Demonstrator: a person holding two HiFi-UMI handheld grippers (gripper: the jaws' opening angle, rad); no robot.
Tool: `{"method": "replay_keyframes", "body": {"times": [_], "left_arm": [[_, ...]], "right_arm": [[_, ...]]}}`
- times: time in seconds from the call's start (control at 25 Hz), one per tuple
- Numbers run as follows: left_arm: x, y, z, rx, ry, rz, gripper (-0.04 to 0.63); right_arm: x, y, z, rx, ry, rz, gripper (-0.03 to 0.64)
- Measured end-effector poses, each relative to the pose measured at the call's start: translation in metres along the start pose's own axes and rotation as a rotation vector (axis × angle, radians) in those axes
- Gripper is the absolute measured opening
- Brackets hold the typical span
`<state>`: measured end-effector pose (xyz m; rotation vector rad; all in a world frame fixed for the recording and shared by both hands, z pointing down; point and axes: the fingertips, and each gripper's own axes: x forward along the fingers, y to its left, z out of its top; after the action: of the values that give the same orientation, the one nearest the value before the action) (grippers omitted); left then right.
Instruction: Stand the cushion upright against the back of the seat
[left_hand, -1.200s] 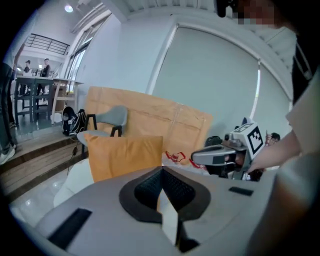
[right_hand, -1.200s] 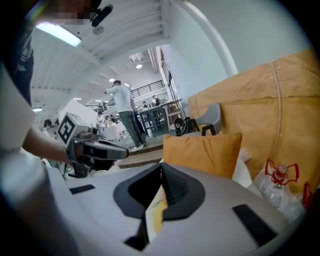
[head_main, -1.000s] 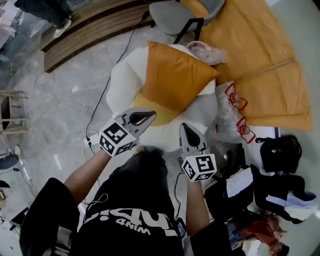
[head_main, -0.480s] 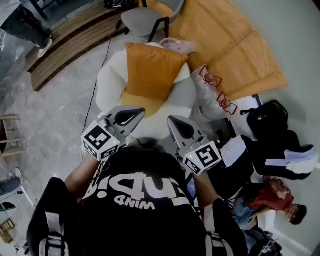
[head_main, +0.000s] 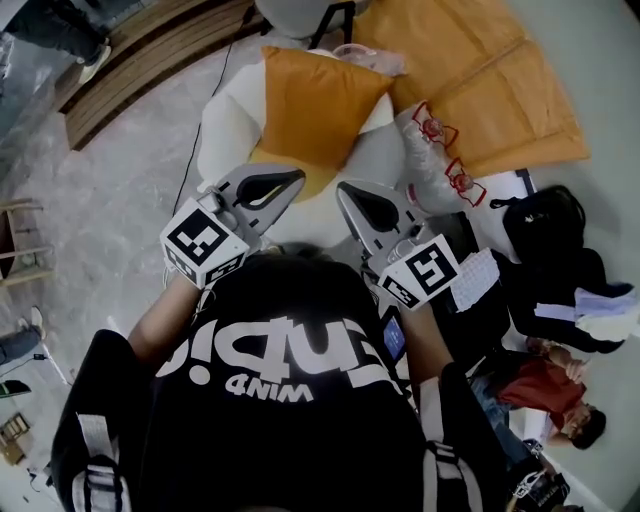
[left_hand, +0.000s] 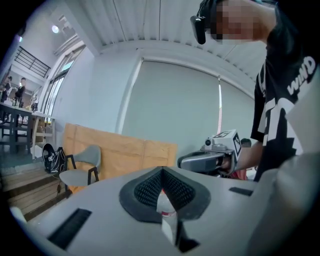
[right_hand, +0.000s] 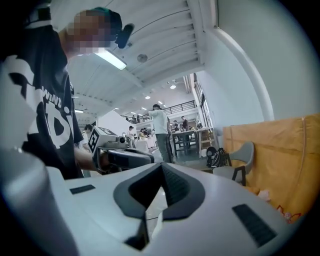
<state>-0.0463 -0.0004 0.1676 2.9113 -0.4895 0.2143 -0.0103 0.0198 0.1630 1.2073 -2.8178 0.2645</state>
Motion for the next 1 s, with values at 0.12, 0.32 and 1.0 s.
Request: {"method": "replay_keyframes", "body": {"times": [0.12,0.32,1.0], "left_arm": [[-0.0043,0.0026,-0.0014,-0.007,0.004,0.012,0.006],[-0.0077,0.0041,-0.0016,0.000,0.007,0.025,0.006],[-0.0046,0.0039,-0.0089,-0.027,0.029,0.016,0.007]], "right_arm": [[0.0051,0.0024,0.0036,-0.011,-0.005,0.018,0.021],[0.0087,0.0031,0.0027,0.009,-0.007,0.038,0.021],[0.0024,-0.0059,-0.0051,0.033,0.013,0.019,0.021]]}}
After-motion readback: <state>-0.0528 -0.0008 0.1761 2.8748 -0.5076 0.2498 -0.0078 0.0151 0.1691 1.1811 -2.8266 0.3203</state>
